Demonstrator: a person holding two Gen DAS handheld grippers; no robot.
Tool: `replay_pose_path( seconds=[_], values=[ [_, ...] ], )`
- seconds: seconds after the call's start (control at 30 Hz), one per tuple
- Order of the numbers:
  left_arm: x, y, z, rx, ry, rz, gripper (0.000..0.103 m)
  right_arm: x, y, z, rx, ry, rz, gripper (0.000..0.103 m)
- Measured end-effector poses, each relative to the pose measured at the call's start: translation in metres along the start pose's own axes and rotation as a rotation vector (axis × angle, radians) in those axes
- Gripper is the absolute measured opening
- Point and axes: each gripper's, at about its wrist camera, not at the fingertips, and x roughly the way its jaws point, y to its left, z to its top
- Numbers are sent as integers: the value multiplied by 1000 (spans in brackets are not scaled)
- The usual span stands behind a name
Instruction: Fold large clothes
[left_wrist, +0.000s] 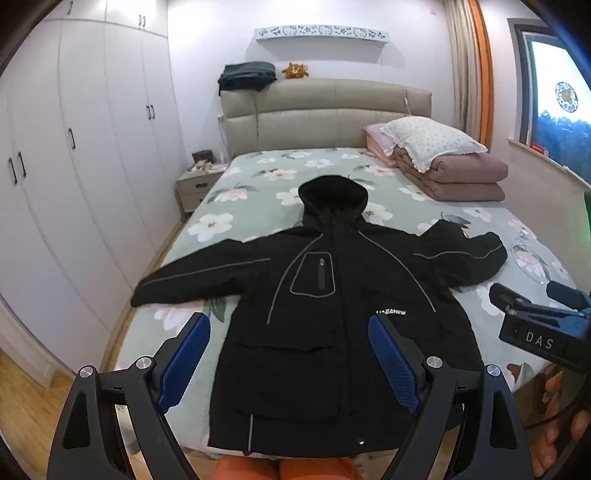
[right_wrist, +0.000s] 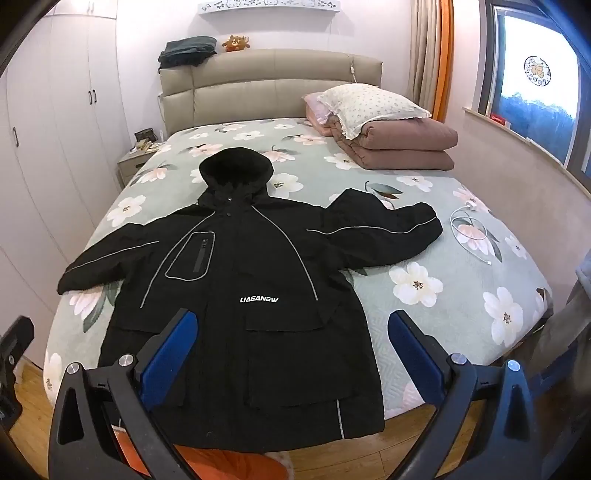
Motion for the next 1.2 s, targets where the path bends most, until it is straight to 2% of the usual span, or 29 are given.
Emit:
replay_pose_path(
  seconds=[0.13,0.2,0.3,0.33,0.43,0.57,0.7,0.8,0.93,1.03,1.2],
  values=[
    [27,9,0,-25,42,-1,88,25,7,2,6,17,3,103],
    [50,14,-1,-53,92,-5,88,42,12,2,14,11,37,103],
    [95,25,-8,-81,166,-3,88,76,25,6,24,20,53,103],
    [121,28,-5,-94,188,-9,88,90,29,7,32,17,63,103],
    [179,51,-5,-118,231,-50,88,140,46,14,67,23,63,103],
    [224,71,25,-62,234,35,88,210,66,40,113,98,45,103],
    [226,82,72,-34,245,79,88,229,77,74,112,142,18,103],
    [218,89,109,-59,283,40,88,225,81,106,99,216,12,103],
    [197,91,152,-73,325,26,88,200,87,141,82,292,29,103],
    [177,86,189,-51,313,21,88,177,101,166,20,325,18,103],
    [146,87,239,-65,308,-47,88,140,122,203,-23,361,-13,103]
  ],
)
